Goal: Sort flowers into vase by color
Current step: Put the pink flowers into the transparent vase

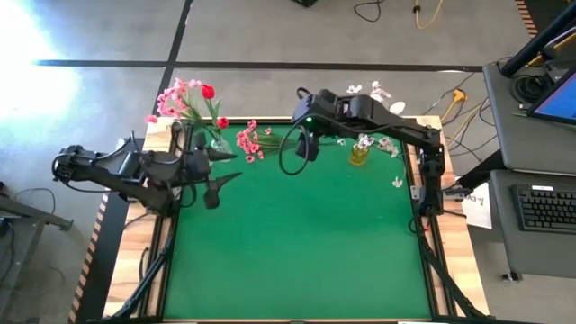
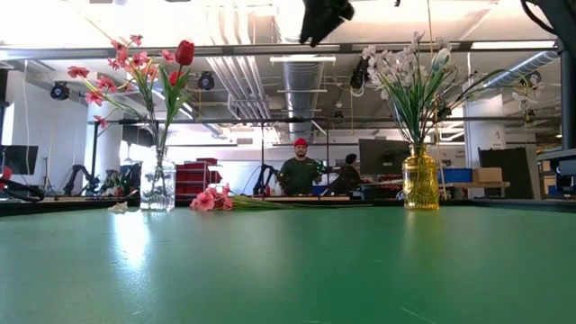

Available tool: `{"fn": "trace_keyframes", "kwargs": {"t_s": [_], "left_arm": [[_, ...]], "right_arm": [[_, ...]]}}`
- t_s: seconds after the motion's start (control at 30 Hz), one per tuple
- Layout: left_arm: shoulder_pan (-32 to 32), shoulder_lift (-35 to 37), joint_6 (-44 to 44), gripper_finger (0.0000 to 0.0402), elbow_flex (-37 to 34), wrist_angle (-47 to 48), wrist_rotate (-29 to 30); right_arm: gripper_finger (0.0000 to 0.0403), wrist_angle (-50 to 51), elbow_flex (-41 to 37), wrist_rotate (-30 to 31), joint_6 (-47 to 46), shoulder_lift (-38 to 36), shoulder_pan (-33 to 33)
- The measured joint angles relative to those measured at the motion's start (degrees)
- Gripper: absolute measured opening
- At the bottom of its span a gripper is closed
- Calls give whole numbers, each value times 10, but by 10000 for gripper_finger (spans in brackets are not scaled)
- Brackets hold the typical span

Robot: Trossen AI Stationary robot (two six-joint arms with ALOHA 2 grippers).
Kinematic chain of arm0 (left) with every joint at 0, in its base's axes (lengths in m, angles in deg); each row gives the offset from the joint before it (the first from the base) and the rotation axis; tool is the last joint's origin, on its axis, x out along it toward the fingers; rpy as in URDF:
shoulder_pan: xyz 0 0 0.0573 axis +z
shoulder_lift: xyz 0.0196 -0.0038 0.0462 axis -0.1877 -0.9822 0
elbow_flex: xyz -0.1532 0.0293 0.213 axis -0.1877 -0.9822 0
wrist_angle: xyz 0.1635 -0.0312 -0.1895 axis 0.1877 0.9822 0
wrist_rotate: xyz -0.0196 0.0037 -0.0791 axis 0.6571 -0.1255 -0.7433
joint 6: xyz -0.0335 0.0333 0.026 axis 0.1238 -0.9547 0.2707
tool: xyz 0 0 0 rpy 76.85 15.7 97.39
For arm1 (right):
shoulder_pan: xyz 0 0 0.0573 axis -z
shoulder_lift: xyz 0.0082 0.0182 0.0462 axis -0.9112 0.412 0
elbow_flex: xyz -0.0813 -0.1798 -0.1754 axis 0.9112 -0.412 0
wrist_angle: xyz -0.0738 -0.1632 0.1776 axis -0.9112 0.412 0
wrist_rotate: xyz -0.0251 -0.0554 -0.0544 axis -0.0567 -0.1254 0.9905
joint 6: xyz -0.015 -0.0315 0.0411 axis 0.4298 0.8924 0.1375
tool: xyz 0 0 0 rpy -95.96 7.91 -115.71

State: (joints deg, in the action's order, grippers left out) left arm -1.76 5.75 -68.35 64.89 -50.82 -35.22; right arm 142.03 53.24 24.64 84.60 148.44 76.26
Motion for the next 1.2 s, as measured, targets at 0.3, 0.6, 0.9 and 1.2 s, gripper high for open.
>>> {"fn": "trace_keyframes", "kwargs": {"t_s": [0.3,0.6,0.9,1.2], "left_arm": [[0,-25,-34,200,102,20,16],[0,-7,-18,200,120,59,16],[0,11,-8,200,108,58,16],[0,21,-8,200,101,59,16]], "right_arm": [[254,-43,-13,-27,30,89,2],[254,-92,-12,-23,62,203,15],[274,-125,-12,-94,98,260,60],[315,-177,-12,-103,158,296,91]]}}
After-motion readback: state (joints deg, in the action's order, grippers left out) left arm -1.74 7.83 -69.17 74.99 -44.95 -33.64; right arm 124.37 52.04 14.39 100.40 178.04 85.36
